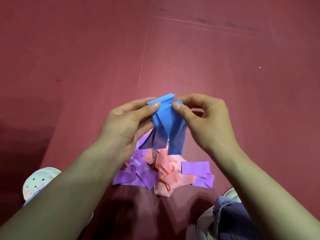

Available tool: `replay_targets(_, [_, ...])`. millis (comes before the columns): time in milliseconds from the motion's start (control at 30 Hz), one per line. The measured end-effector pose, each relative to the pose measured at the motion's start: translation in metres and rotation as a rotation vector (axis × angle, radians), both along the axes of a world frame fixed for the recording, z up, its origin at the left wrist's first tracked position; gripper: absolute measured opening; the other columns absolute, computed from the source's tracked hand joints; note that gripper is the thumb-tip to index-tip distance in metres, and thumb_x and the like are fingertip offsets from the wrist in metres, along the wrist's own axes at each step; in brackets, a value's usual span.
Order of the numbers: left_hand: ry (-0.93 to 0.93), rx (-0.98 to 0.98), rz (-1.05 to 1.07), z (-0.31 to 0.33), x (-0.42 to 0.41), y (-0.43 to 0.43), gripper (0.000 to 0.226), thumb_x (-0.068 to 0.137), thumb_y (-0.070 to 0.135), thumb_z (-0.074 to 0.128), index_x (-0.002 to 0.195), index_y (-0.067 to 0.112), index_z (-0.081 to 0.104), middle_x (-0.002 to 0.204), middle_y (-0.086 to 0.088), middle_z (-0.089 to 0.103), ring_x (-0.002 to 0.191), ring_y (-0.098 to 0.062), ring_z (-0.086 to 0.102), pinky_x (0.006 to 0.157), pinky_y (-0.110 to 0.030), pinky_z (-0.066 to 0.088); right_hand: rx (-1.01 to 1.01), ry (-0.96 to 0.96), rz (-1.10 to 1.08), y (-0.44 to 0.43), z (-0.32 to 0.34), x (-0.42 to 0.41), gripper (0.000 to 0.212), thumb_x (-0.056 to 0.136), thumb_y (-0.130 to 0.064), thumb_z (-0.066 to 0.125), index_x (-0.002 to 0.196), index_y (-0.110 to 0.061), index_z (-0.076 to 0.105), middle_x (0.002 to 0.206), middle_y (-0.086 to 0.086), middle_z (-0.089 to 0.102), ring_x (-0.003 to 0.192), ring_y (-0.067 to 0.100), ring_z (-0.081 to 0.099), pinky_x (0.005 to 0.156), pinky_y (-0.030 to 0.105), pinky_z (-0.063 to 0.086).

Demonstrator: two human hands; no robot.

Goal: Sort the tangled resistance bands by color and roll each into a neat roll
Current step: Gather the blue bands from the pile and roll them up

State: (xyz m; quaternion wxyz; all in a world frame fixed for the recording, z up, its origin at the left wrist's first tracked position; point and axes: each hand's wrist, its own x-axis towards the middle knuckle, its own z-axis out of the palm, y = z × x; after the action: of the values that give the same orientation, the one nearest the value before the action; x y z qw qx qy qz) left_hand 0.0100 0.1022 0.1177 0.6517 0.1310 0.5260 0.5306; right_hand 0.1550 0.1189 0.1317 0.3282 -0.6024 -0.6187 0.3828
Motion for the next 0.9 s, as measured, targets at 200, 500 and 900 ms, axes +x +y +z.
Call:
replay_targets(200, [-0.006, 0.006, 0.008, -0.0031, -0.0028, 0.0005, 0.016, 0.058, 0.011, 0.072, 0.073, 0.013, 0.076, 0.081, -0.008, 0.076, 0.073, -0.016, 0.073, 0.065, -0.022, 0.057, 0.061, -0.042, 0.084, -0.0029, 0.0030, -0.0031, 0.016, 0.082, -0.016, 0.071, 0.076, -0.030, 0.068, 0.090, -0.005, 0.059, 0.080, 0.004, 0.056, 0.067, 0.011, 0.041])
replay_targets(500, [-0.071, 0.017, -0.043, -0.0014, -0.0009, 0.0010, 0.025, 0.061, 0.008, 0.070, 0.086, 0.008, 0.072, 0.091, -0.012, 0.075, 0.083, -0.019, 0.073, 0.078, -0.028, 0.059, 0.013, 0.191, -0.002, -0.0001, 0.0042, -0.0029, 0.018, 0.083, -0.003, 0.068, 0.074, -0.019, 0.066, 0.062, 0.001, 0.058, 0.057, 0.005, 0.049, 0.056, 0.016, 0.043])
replay_targets(900, [-0.177, -0.011, -0.091, -0.0024, -0.0013, 0.0009, 0.039, 0.068, 0.010, 0.068, 0.106, 0.005, 0.069, 0.104, -0.013, 0.073, 0.092, -0.019, 0.072, 0.077, -0.027, 0.059, 0.041, 0.209, -0.008, -0.0023, 0.0049, -0.0051, 0.021, 0.083, -0.004, 0.068, 0.072, -0.021, 0.064, 0.064, -0.014, 0.061, 0.060, 0.002, 0.053, 0.060, 0.013, 0.043])
